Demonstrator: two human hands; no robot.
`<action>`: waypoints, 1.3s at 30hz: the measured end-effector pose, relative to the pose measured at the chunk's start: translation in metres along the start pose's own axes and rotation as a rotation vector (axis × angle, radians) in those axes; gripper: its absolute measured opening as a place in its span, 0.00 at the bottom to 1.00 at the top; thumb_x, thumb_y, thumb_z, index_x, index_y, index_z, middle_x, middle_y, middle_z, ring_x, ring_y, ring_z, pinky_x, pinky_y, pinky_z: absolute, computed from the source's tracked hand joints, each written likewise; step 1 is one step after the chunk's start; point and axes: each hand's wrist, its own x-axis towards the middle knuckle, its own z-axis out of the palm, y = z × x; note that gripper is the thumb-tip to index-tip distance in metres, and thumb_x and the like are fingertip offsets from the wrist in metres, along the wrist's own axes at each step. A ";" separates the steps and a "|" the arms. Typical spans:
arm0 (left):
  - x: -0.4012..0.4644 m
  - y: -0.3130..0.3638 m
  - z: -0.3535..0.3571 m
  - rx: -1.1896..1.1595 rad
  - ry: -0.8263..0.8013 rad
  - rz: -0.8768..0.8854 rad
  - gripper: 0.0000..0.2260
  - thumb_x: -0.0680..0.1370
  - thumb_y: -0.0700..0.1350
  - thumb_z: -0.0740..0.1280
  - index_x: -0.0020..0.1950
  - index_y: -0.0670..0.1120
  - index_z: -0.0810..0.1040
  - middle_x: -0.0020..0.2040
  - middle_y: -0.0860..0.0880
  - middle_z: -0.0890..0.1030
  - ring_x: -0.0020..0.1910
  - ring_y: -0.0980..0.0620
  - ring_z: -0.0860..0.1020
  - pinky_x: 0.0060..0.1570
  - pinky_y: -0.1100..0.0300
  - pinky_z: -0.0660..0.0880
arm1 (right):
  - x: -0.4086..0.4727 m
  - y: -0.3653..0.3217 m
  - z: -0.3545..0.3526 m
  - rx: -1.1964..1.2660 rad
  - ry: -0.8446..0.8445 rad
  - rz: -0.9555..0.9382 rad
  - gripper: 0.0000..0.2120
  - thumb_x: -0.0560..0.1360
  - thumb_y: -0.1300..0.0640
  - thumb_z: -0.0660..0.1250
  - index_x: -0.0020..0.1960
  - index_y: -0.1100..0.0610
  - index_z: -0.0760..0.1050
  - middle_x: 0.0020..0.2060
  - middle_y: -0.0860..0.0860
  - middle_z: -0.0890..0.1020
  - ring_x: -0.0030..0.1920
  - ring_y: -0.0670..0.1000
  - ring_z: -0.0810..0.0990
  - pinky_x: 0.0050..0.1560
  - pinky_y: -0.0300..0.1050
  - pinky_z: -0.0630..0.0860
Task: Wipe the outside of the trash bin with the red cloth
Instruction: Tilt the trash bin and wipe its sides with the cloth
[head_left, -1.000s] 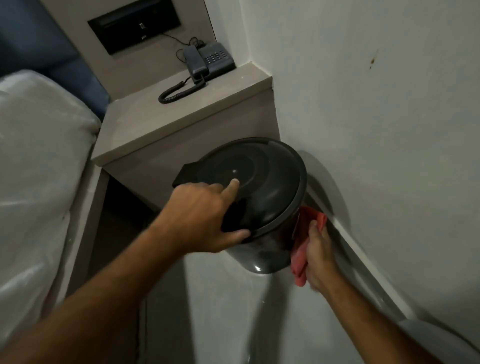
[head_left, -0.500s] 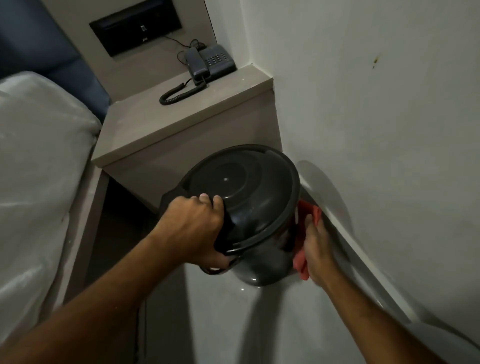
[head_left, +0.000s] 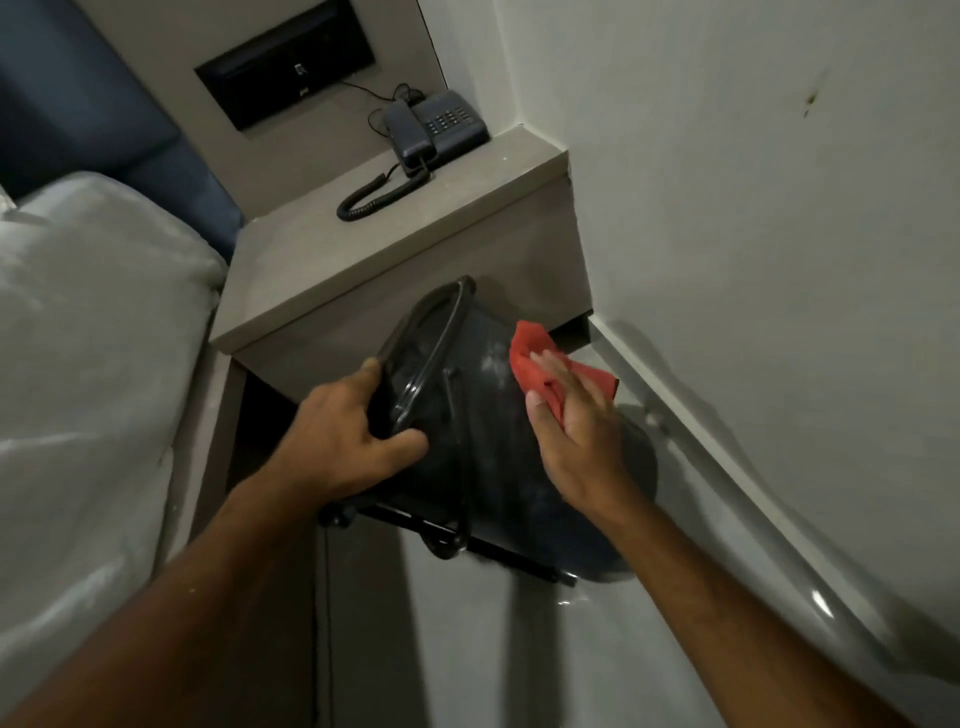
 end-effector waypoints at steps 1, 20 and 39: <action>0.001 0.000 0.002 -0.064 -0.003 0.009 0.23 0.65 0.61 0.68 0.55 0.53 0.72 0.40 0.59 0.80 0.35 0.61 0.80 0.30 0.67 0.77 | 0.014 -0.007 0.003 -0.052 -0.006 -0.019 0.29 0.76 0.36 0.54 0.75 0.43 0.66 0.73 0.49 0.72 0.72 0.56 0.69 0.71 0.64 0.66; -0.003 -0.031 0.002 -0.024 -0.038 -0.171 0.07 0.68 0.52 0.72 0.38 0.52 0.76 0.28 0.52 0.80 0.26 0.60 0.80 0.21 0.69 0.73 | -0.024 -0.007 0.064 -0.587 -0.149 -0.490 0.35 0.72 0.42 0.61 0.78 0.41 0.57 0.79 0.47 0.61 0.77 0.62 0.58 0.69 0.74 0.55; -0.030 -0.034 0.008 -0.227 -0.122 -0.411 0.31 0.68 0.38 0.76 0.65 0.52 0.65 0.49 0.50 0.77 0.41 0.54 0.81 0.28 0.72 0.76 | 0.028 0.043 0.002 -0.454 0.040 -0.142 0.23 0.79 0.38 0.54 0.69 0.44 0.73 0.66 0.46 0.79 0.66 0.54 0.75 0.67 0.58 0.66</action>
